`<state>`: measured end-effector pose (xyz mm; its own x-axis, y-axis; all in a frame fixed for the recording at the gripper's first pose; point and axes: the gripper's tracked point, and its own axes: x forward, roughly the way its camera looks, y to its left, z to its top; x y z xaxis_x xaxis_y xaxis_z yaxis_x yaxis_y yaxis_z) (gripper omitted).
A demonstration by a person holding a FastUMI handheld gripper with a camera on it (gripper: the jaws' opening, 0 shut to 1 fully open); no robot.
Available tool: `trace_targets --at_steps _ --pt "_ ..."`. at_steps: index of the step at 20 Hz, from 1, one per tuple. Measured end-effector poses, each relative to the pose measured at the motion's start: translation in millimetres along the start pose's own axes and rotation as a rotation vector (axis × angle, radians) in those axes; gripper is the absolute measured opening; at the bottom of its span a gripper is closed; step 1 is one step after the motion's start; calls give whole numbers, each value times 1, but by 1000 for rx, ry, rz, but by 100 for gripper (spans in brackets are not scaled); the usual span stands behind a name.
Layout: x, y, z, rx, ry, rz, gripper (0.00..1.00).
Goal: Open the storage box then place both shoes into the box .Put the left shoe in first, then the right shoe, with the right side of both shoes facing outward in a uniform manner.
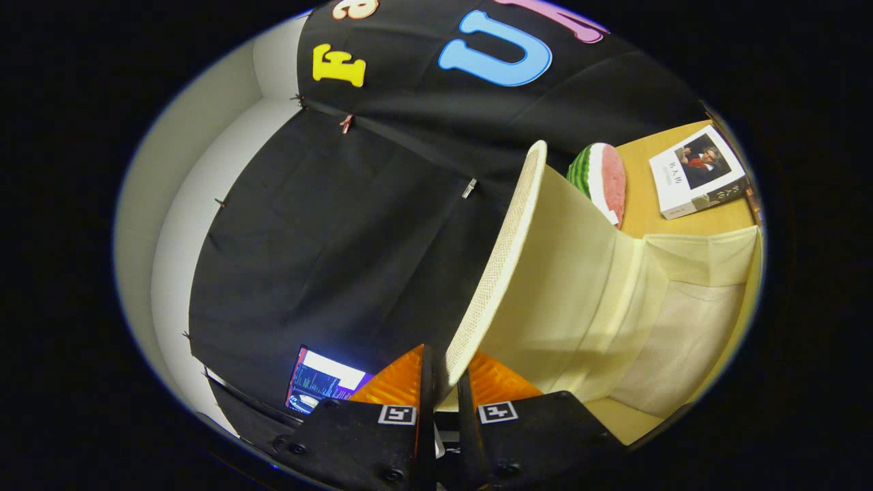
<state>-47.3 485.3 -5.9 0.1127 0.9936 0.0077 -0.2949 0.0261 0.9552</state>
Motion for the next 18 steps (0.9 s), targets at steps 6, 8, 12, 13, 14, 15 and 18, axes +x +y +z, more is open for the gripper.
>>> trace_targets --at_steps 6,8,12,13,14,15,18 --pt "40 25 -22 82 75 90 84" --pt "40 22 -19 71 44 88 96" --pt "11 -2 3 -15 -60 -8 96" --pt "-2 -9 8 -56 -98 -45 96" --pt "-16 -17 13 -100 -137 -85 96" --pt "-31 -23 18 -146 -174 -126 96" --pt "-82 -48 21 -281 -226 -287 96"
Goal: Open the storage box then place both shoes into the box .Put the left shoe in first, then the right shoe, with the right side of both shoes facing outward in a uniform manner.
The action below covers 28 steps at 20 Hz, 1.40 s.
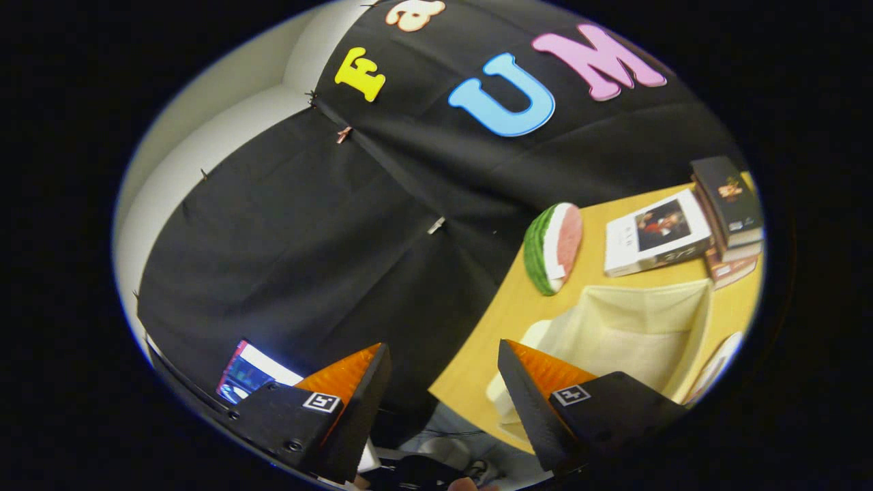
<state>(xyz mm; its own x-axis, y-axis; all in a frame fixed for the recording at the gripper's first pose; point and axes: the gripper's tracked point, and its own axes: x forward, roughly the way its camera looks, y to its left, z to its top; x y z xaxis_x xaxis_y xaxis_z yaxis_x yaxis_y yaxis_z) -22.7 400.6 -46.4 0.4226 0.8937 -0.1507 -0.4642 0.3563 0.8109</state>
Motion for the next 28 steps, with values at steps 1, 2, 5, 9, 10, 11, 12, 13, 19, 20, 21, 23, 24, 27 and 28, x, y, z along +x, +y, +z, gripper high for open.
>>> trace_targets --at_steps 1,2,5,9,10,11,12,13,19,20,21,23,24,27,28 --pt "-16 -11 4 -51 -17 -45 96" --pt "-32 -24 8 -99 -31 -93 97" --pt "-82 -68 9 -189 -50 -248 97" --pt "-143 -131 -3 -207 -44 -440 98" --pt "-152 -142 -8 -197 -38 -468 98" --pt "-163 -157 -17 -185 -26 -499 98" --pt "-173 -173 -27 -169 -7 -536 98" --pt "-183 -188 -40 -155 18 -570 98" --pt "-204 -262 -111 -131 175 -708 97" --pt "-204 -273 -124 -129 206 -721 97" --pt "-201 -284 -136 -119 234 -725 96" --pt "-193 -302 -155 -93 276 -730 91" --pt "-188 -312 -160 -80 284 -742 88" --pt "-170 -343 -171 -37 292 -794 86" --pt "-164 -350 -178 -12 300 -804 84"
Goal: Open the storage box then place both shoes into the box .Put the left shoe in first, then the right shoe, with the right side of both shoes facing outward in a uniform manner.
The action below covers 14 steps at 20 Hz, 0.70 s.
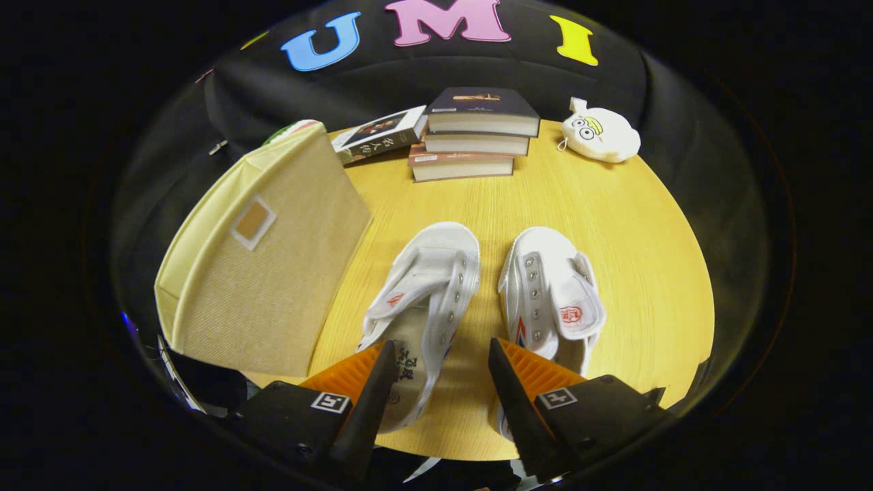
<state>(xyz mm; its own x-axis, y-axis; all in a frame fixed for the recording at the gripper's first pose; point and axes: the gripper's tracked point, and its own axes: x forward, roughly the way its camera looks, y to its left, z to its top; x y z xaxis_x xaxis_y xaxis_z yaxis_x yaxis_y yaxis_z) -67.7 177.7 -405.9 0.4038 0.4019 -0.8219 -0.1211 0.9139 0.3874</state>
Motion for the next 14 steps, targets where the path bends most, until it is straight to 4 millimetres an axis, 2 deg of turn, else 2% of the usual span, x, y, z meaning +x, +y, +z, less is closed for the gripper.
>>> trace_targets --at_steps 2,3,7,9,10,11,12,14 --pt "17 0 2 37 1 -16 71" --pt "27 -3 3 37 1 -39 71" --pt "36 -4 17 87 -43 -54 60" --pt "38 -5 20 138 -33 -59 47" --pt "37 -8 22 168 -31 -67 34" --pt "37 -12 23 202 -30 -79 27" --pt "36 -15 23 231 -23 -89 14" --pt "31 -15 23 258 -19 -88 11"
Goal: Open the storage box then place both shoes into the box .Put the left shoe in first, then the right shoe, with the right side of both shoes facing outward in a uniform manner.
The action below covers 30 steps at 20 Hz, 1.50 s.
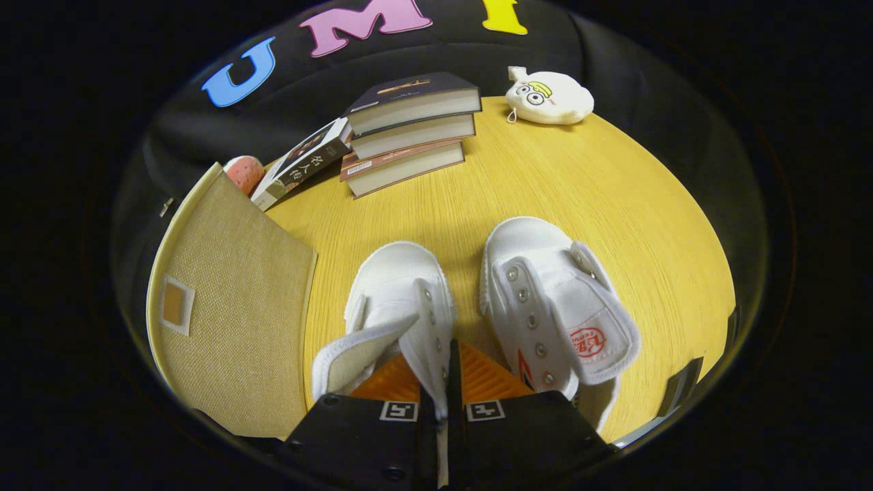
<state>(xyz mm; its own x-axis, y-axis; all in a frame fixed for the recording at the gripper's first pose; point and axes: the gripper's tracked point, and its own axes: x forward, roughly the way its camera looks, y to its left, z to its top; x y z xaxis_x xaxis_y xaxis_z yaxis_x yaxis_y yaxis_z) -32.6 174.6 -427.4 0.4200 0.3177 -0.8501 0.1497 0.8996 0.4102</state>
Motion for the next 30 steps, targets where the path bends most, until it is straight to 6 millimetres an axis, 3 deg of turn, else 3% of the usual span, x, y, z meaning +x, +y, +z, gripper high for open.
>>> trace_targets --at_steps 5,12,15,19,22,24,30 --pt "-30 13 11 54 -25 62 11" --pt "-93 48 63 134 -112 125 11" --pt "-129 79 94 144 -158 154 11" --pt "-159 139 121 178 -165 215 11" --pt "-164 184 123 189 -132 244 11" --pt "-156 210 117 201 -96 255 11" --pt "-110 242 72 254 35 186 11"
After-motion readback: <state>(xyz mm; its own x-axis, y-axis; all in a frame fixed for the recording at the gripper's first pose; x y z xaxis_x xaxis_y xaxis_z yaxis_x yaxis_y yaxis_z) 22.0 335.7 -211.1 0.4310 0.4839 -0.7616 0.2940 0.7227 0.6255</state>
